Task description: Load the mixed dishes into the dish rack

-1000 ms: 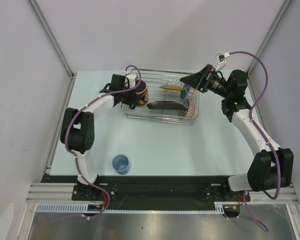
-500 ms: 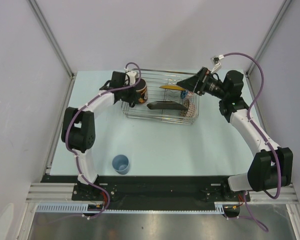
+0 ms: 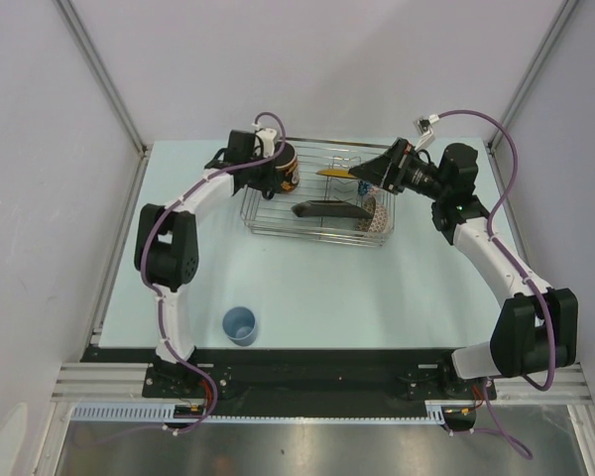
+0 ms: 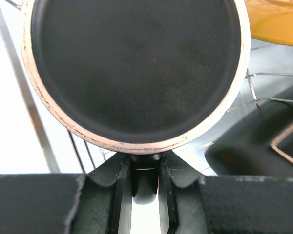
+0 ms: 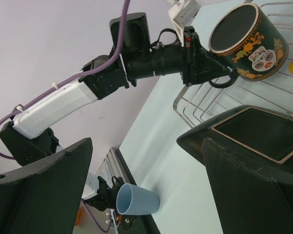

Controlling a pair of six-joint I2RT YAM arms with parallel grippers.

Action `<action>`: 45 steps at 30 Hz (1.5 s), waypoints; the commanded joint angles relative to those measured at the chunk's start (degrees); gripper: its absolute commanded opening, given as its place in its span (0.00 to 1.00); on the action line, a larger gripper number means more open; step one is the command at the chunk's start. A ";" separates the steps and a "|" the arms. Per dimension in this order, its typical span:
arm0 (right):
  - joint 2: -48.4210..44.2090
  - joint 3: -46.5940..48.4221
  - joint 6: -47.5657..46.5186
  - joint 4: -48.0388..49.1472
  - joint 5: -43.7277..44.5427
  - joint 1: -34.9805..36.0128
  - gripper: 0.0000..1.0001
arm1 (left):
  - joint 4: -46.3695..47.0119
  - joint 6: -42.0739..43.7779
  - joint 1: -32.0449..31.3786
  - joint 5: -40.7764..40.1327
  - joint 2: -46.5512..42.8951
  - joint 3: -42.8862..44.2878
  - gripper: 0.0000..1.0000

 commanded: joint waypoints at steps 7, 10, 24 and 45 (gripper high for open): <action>-0.91 -0.10 -0.15 0.98 -0.14 -0.18 1.00 | 9.40 -0.49 -0.38 0.41 4.34 9.56 0.00; -0.91 -0.10 -0.15 0.71 -0.23 -0.26 1.00 | 9.67 -0.49 -0.38 0.41 4.43 8.95 0.00; -2.04 -0.10 -3.74 -3.49 1.35 0.18 1.00 | 9.07 0.21 -0.38 -0.83 -2.68 2.18 0.94; 7.69 14.40 -34.77 -42.44 43.29 38.67 1.00 | -12.83 -0.06 8.49 6.11 -43.72 -21.19 1.00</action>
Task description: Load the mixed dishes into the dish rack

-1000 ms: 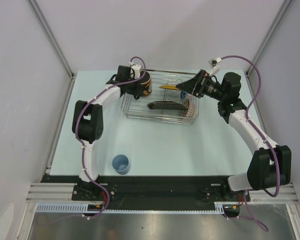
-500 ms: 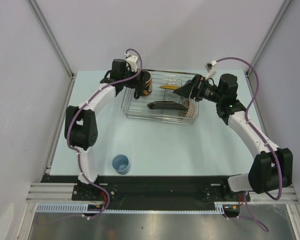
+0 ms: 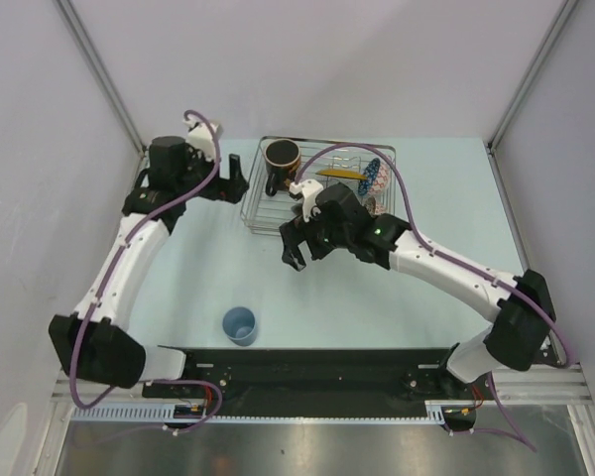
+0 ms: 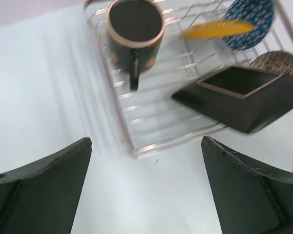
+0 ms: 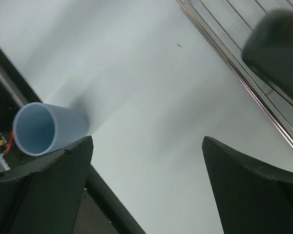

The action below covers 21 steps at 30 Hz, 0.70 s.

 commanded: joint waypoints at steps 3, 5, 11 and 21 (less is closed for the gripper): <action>8.45 5.98 -0.50 -6.93 2.79 1.25 1.00 | -5.05 2.22 4.65 3.17 -10.59 -9.32 1.00; 11.54 8.55 -2.27 -10.45 7.28 6.17 1.00 | -4.87 2.32 4.65 2.82 -12.26 -11.52 1.00; 19.02 15.76 -3.06 -12.57 5.97 11.98 1.00 | -3.12 2.85 4.65 2.38 -13.32 -15.74 1.00; 23.07 21.30 -3.15 -14.94 -1.59 14.18 0.84 | -0.83 3.55 4.91 0.27 -12.36 -15.31 1.00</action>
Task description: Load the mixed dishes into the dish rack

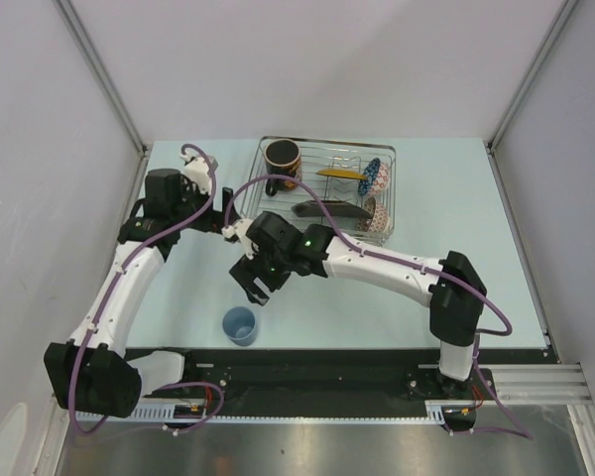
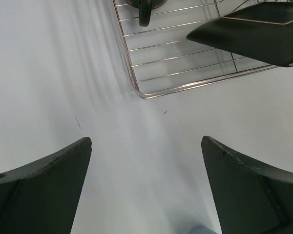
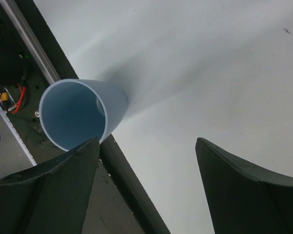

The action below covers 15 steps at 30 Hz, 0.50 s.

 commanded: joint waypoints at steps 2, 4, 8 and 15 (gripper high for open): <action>3.37 4.54 -0.97 -1.92 -3.36 1.95 0.84 | 3.37 1.26 0.78 -1.09 -0.03 1.72 1.00; 4.43 5.51 -1.32 -2.53 -4.06 3.00 0.83 | 3.54 1.26 1.48 -1.09 0.76 2.51 1.00; 7.60 8.67 -2.29 -4.64 -3.98 4.59 0.82 | 3.46 1.34 2.01 -1.09 1.99 3.83 1.00; 11.55 9.99 -2.73 -5.61 -4.94 4.33 0.67 | 4.51 1.43 2.45 -1.70 1.29 3.04 1.00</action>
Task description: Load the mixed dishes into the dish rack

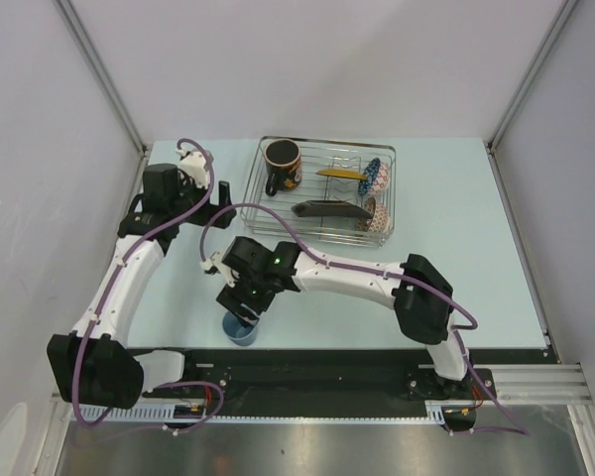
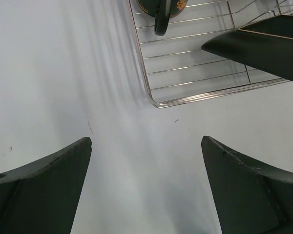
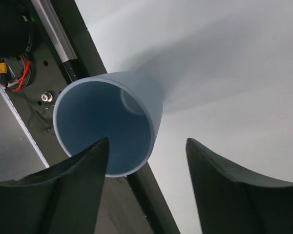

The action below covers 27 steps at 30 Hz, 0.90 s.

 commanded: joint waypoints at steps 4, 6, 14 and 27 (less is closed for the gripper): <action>4.22 4.01 -2.07 -2.73 -1.41 -1.52 0.41 | 2.79 1.08 0.73 -0.94 -0.85 1.51 1.00; 5.19 4.19 -2.51 -3.35 -1.67 -1.60 0.27 | 2.96 0.99 0.90 -0.85 -0.76 1.42 1.00; 0.90 2.61 -3.05 -4.49 0.61 -4.84 0.00 | 4.28 0.21 0.90 -0.76 0.29 2.65 1.00; -34.61 -25.77 24.71 34.51 -29.52 -35.61 0.00 | 16.21 -25.34 5.21 45.16 8.54 9.95 1.00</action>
